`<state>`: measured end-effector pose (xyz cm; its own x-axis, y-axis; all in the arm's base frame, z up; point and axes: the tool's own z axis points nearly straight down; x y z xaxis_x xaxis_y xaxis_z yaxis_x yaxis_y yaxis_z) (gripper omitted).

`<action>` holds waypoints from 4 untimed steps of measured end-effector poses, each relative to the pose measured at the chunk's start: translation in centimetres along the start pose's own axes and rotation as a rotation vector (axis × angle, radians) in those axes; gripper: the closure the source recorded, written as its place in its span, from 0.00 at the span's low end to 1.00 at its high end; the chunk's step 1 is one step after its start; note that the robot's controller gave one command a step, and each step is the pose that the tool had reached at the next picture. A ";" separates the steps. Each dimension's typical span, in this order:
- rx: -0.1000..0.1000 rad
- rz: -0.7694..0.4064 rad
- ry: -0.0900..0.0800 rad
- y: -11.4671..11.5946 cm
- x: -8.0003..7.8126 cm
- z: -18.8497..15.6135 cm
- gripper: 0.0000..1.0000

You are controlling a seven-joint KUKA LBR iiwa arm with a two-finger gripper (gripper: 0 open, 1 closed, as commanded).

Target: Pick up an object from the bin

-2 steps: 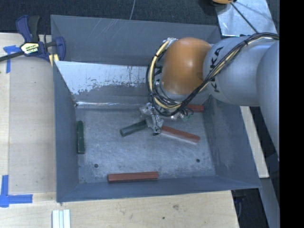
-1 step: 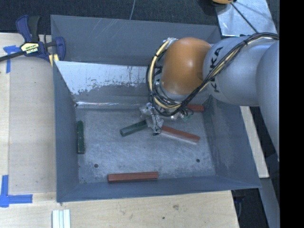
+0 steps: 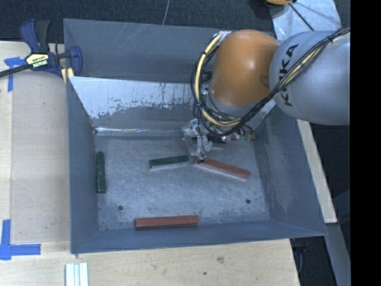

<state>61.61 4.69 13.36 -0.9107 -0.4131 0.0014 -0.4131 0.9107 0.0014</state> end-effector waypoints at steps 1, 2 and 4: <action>0.002 0.280 -0.005 0.4 0.3 3.5 0.00; 0.001 0.284 -0.003 0.5 0.4 4.1 0.00; 0.001 0.125 -0.006 3.4 0.4 6.2 1.00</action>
Offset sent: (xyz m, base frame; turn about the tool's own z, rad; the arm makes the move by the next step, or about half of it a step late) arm 0.0000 0.0000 0.0000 0.0000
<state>59.79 7.62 7.12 -0.9550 -0.2966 -0.0045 -0.2966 0.9550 0.0009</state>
